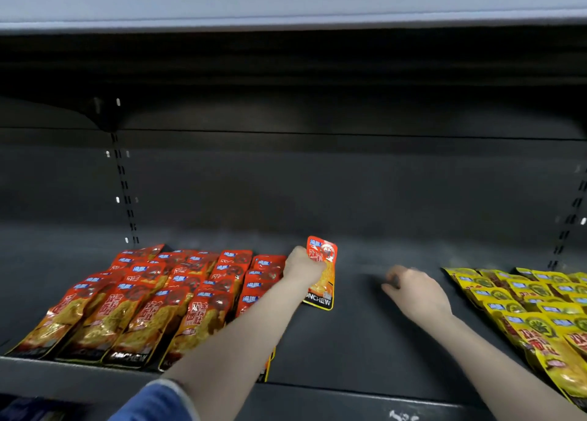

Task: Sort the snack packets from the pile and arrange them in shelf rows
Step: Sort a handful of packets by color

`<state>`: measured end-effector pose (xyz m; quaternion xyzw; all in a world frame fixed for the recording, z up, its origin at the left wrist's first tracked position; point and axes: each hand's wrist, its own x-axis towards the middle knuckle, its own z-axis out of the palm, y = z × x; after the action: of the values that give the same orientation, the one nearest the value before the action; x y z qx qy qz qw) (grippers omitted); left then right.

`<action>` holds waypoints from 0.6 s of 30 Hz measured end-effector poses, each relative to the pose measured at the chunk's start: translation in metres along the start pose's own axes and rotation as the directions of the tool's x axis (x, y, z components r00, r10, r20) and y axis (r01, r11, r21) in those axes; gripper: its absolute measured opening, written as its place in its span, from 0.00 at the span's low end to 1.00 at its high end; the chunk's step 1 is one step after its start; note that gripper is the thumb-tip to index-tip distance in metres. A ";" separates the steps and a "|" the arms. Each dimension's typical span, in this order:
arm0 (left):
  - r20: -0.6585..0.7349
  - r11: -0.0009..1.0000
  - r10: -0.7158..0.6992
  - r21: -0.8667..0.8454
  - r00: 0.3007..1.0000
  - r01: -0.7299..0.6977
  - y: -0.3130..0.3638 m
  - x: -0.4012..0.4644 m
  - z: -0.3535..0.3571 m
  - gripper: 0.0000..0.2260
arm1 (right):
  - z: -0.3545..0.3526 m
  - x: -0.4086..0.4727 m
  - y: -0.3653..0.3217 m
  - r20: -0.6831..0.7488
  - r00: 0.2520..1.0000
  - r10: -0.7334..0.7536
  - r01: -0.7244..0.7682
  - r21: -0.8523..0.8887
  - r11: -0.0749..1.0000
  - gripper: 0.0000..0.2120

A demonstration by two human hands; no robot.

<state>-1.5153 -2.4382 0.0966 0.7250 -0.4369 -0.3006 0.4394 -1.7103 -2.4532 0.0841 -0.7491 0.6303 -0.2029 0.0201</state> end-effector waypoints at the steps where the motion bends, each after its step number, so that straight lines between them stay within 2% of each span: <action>1: -0.057 0.998 0.001 0.067 0.998 0.003 -0.001 -0.001 0.004 0.13 | 0.003 0.001 0.003 -0.003 1.000 -0.010 0.010 0.002 1.000 0.09; 3: -0.135 0.983 0.028 0.185 0.990 -0.003 -0.004 -0.005 0.011 0.14 | 0.012 0.004 0.008 -0.018 0.999 -0.030 0.030 0.026 0.999 0.09; 6: -0.182 0.923 0.124 0.383 0.975 -0.046 -0.011 -0.011 0.021 0.17 | 0.018 0.006 0.012 -0.031 0.998 -0.051 0.053 0.076 0.996 0.07; 10: -0.187 0.738 0.289 0.669 0.939 -0.094 -0.020 -0.015 0.029 0.23 | 0.019 0.009 0.014 -0.018 0.998 -0.068 0.070 0.103 0.992 0.07; 12: -0.153 0.648 0.371 0.749 0.916 -0.137 -0.022 -0.016 0.028 0.25 | 0.018 0.010 0.015 -0.010 0.997 -0.074 0.075 0.107 0.991 0.07; 14: -0.062 0.578 0.420 0.788 0.905 -0.214 -0.022 -0.020 0.026 0.23 | 0.018 0.010 0.015 -0.001 0.997 -0.080 0.079 0.107 0.991 0.08; 18: 0.086 0.554 0.366 0.780 0.927 -0.291 -0.027 -0.022 0.025 0.20 | 0.017 0.009 0.015 0.013 0.997 -0.079 0.077 0.113 0.991 0.08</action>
<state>-1.5352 -2.4215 0.0625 0.7605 -0.6313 0.0383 0.1469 -1.7175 -2.4687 0.0671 -0.7726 0.5880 -0.2320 0.0599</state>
